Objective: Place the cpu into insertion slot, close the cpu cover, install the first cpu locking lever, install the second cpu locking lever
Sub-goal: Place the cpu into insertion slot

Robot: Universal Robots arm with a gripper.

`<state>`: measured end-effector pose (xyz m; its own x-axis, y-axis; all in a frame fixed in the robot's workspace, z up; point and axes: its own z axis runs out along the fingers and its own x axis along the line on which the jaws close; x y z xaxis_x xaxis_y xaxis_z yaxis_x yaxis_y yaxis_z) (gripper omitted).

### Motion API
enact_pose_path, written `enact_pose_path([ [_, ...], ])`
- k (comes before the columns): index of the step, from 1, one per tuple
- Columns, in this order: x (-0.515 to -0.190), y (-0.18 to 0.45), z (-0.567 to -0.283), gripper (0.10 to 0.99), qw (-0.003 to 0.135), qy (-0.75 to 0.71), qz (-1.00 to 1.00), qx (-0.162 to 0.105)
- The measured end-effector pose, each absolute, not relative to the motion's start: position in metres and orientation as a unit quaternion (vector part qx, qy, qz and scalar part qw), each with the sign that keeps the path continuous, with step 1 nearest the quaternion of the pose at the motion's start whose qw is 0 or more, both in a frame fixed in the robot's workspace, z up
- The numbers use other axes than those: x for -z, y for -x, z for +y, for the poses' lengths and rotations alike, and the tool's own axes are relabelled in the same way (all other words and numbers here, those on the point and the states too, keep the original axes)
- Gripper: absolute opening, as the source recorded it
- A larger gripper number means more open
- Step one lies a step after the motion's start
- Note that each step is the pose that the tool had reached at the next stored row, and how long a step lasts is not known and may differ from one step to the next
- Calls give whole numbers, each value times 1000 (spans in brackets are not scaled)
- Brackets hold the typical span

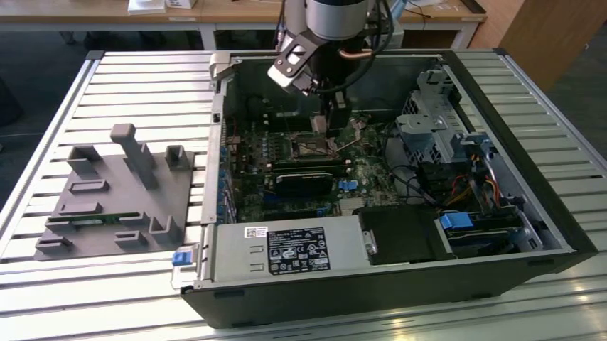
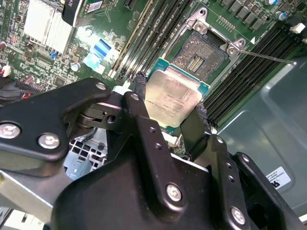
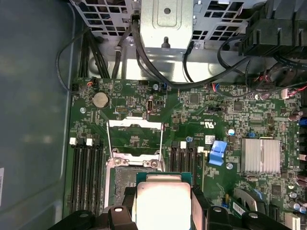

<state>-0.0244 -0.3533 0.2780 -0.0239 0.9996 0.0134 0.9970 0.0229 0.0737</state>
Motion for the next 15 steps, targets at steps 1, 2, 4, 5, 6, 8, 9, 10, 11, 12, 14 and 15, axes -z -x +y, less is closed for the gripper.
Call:
enact_pose_path([
  [1, -278, 24, -353, 537, 21, -698, 715, -31],
  [2, -277, 24, -353, 537, 21, -698, 715, -31],
  [4, -277, 25, -353, 537, 21, -698, 715, -31],
  [5, -276, 25, -353, 537, 21, -697, 716, -31],
  [6, -276, 25, -353, 537, 21, -697, 716, -31],
  [8, -275, 25, -353, 537, 21, -697, 716, -31],
  [9, -274, 25, -352, 537, 21, -697, 716, -31],
  [10, -273, 25, -352, 537, 21, -697, 716, -31],
  [11, -272, 25, -351, 537, 21, -697, 716, -31],
  [12, -272, 25, -350, 537, 21, -697, 716, -31],
  [14, -270, 25, -349, 537, 21, -698, 715, -31],
  [15, -269, 26, -348, 537, 21, -698, 715, -31],
])
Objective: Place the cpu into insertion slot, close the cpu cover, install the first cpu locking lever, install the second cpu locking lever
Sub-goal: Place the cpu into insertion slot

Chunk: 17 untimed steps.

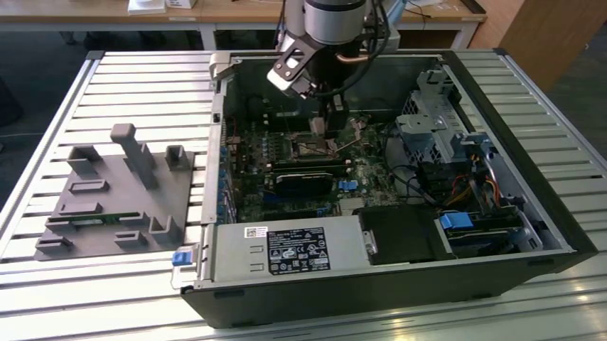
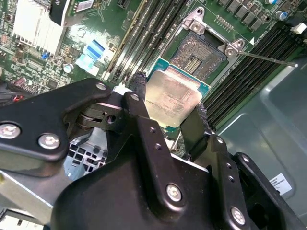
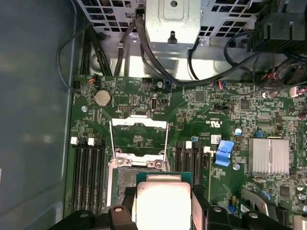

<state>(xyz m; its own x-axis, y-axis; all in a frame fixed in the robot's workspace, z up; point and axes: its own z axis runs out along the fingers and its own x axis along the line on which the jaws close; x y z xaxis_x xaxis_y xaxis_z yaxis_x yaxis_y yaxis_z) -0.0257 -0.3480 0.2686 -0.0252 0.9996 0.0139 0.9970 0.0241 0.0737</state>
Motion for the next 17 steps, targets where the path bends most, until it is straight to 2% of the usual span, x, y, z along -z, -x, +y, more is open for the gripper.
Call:
enact_pose_path([
  [17, -256, 30, -341, 537, 21, -698, 715, -31],
])
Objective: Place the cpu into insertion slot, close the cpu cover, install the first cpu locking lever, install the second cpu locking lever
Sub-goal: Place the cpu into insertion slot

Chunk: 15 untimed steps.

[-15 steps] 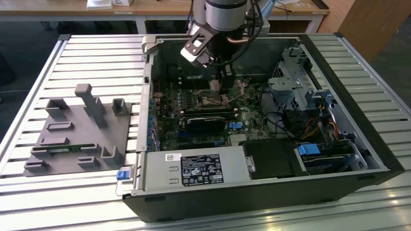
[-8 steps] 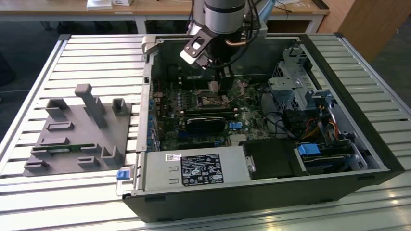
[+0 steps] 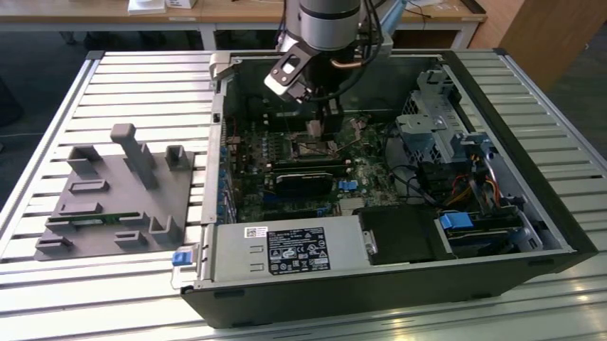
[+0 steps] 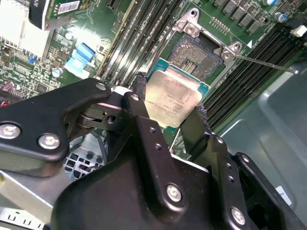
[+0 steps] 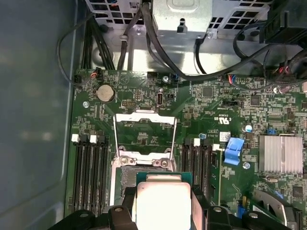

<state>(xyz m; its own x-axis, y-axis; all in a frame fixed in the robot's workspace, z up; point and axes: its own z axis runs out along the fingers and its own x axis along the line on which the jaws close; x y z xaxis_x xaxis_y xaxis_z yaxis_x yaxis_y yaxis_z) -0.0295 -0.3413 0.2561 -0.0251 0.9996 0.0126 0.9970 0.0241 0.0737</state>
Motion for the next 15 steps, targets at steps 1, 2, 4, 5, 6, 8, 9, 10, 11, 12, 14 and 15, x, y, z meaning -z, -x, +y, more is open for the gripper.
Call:
enact_pose_path([
  [1, -255, 30, -341, 537, 21, -698, 715, -31],
  [2, -254, 30, -340, 537, 21, -698, 715, -31],
  [4, -252, 30, -339, 537, 21, -698, 715, -31],
  [5, -251, 31, -339, 537, 21, -698, 715, -31],
  [6, -250, 31, -338, 537, 21, -698, 715, -31],
  [8, -249, 30, -338, 537, 21, -698, 715, -31],
  [9, -249, 31, -338, 537, 21, -698, 715, -31],
  [10, -249, 31, -338, 537, 21, -698, 715, -31],
  [11, -249, 31, -338, 537, 21, -698, 715, -31],
  [12, -248, 31, -338, 537, 21, -698, 715, -31],
  [14, -248, 31, -338, 537, 21, -698, 715, -31],
  [15, -248, 31, -338, 537, 21, -698, 715, -31],
])
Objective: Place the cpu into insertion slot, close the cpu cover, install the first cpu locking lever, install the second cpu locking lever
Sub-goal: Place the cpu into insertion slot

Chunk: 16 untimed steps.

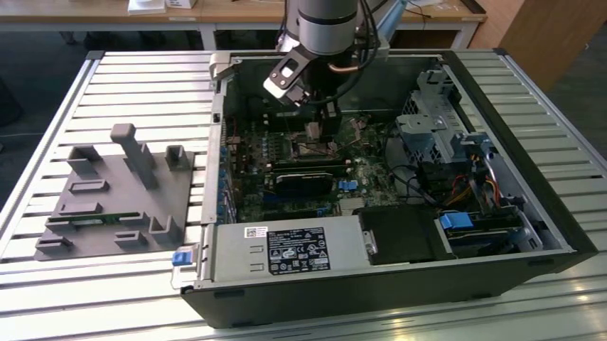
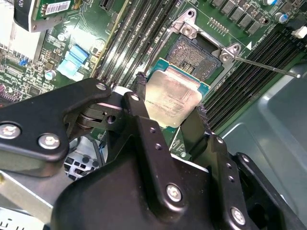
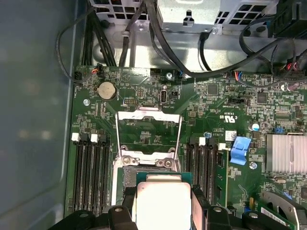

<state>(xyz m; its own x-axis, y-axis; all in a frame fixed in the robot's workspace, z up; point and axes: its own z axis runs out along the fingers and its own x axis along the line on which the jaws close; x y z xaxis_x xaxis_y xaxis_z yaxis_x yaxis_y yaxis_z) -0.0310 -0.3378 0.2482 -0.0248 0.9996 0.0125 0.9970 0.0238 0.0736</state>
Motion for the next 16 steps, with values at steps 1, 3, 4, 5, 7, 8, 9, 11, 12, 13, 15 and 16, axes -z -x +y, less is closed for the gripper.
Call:
enact_pose_path([
  [1, -248, 31, -338, 537, 21, -698, 715, -31],
  [3, -248, 31, -338, 537, 21, -698, 715, -31],
  [4, -248, 31, -338, 537, 21, -698, 715, -31],
  [5, -247, 31, -338, 537, 21, -698, 715, -31],
  [7, -247, 32, -337, 537, 21, -698, 715, -31],
  [8, -247, 32, -337, 537, 21, -698, 715, -31],
  [9, -247, 32, -337, 537, 21, -698, 715, -31],
  [11, -246, 32, -336, 537, 21, -698, 715, -31],
  [12, -246, 32, -336, 537, 21, -698, 715, -31],
  [13, -246, 32, -336, 537, 21, -698, 715, -31],
  [15, -245, 32, -335, 537, 21, -698, 715, -31],
  [16, -245, 32, -335, 537, 21, -698, 715, -31],
])
